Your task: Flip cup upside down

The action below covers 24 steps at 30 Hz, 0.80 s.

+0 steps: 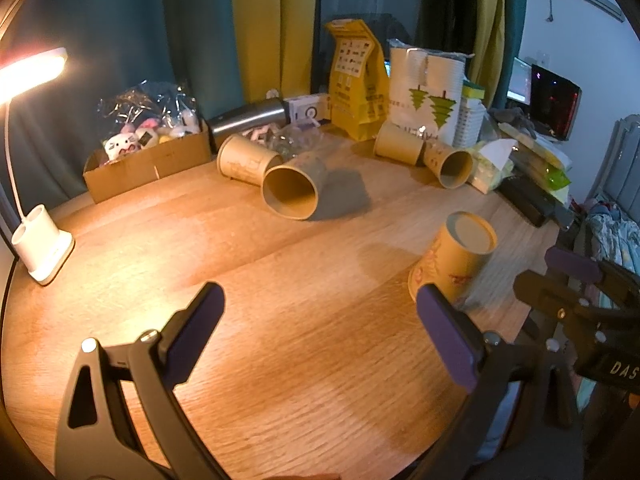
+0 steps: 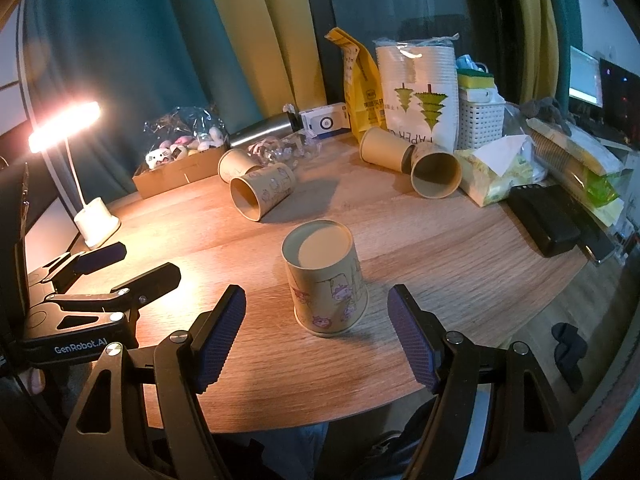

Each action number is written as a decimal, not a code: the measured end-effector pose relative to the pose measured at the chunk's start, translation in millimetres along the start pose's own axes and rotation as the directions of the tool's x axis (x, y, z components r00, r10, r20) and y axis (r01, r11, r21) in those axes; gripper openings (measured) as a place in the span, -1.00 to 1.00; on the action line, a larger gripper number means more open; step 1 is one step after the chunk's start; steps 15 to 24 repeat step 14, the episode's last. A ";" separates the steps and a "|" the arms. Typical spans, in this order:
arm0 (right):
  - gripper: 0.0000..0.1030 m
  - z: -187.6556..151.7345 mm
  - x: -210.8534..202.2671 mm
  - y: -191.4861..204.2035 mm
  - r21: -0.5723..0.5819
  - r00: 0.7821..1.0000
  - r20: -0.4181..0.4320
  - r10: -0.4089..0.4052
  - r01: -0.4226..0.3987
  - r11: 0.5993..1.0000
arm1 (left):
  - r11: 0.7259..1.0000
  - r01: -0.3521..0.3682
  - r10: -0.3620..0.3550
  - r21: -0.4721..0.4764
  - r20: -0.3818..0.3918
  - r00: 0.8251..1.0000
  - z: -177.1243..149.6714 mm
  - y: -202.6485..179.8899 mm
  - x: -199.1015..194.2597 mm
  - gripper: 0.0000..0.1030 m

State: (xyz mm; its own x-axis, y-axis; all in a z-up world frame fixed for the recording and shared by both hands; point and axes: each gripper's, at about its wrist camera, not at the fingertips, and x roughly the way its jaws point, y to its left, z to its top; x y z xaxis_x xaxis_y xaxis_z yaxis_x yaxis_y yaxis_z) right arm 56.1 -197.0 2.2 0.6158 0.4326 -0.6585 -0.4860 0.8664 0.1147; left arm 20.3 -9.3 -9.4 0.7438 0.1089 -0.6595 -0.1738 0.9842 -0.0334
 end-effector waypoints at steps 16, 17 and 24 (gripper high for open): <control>0.48 -4.2 13.2 -3.3 0.002 1.000 -0.012 0.015 -0.015 1.000 | 1.000 0.006 -0.006 0.006 -0.003 1.000 -0.5 -3.8 8.3 0.90; 0.48 -4.2 13.2 -3.3 0.002 1.000 -0.012 0.015 -0.015 1.000 | 1.000 0.006 -0.006 0.006 -0.003 1.000 -0.5 -3.8 8.3 0.90; 0.48 -4.2 13.2 -3.3 0.002 1.000 -0.012 0.015 -0.015 1.000 | 1.000 0.006 -0.006 0.006 -0.003 1.000 -0.5 -3.8 8.3 0.90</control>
